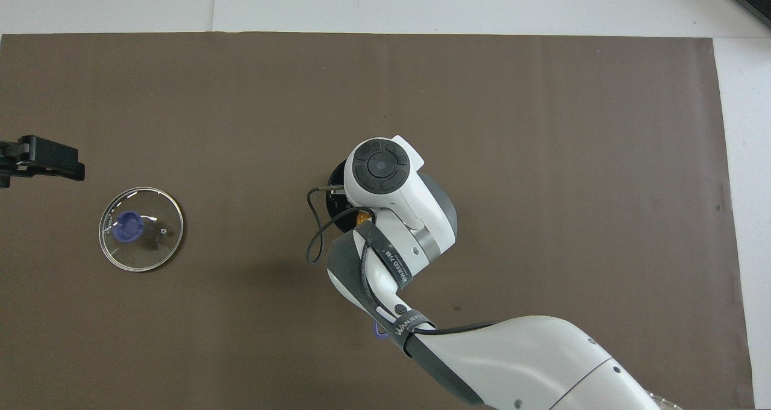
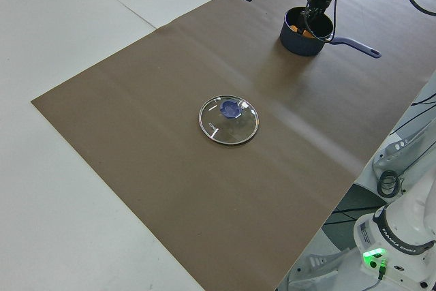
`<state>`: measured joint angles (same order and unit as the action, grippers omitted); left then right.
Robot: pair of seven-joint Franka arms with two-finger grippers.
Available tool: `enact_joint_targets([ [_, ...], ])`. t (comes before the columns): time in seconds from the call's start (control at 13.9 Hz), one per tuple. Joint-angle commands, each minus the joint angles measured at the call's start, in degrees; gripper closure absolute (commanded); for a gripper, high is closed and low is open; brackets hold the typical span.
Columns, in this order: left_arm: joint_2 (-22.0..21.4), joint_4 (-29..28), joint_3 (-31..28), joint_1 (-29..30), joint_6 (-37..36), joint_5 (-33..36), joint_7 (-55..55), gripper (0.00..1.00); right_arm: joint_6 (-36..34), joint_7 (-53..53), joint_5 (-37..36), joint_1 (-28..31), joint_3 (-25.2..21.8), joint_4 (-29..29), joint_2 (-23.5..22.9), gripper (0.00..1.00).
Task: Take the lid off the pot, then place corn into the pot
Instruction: 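Lower the corn into the black pot with the right gripper, then open the right gripper and withdraw it away from the pot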
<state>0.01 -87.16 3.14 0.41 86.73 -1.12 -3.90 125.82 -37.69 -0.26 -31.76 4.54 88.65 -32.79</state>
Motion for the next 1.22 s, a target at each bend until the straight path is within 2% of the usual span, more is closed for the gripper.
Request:
enact_joint_targets([
  [0.0, -1.5, -1.5, -0.2, -0.1, -0.6, 0.2, 4.9, 0.0, 0.7, 1.2, -1.5, 0.6, -0.1, 0.5, 2.0, 0.0],
  [0.29, -1.5, -1.5, -0.2, -0.1, -0.6, 0.2, 8.6, 0.0, -0.6, 2.1, -3.6, 4.1, -0.1, 0.6, 8.3, 0.0],
  [0.58, -1.5, -1.3, -0.2, 0.2, -0.7, 0.3, 7.9, 0.0, -9.1, 11.5, -3.6, 10.6, -0.2, 0.7, 16.7, 0.0],
  [1.15, -1.5, -1.1, -0.2, 0.6, -1.5, 0.3, 7.9, 0.0, -20.3, 19.8, -3.2, 20.5, -0.2, 0.6, 27.0, 0.0],
])
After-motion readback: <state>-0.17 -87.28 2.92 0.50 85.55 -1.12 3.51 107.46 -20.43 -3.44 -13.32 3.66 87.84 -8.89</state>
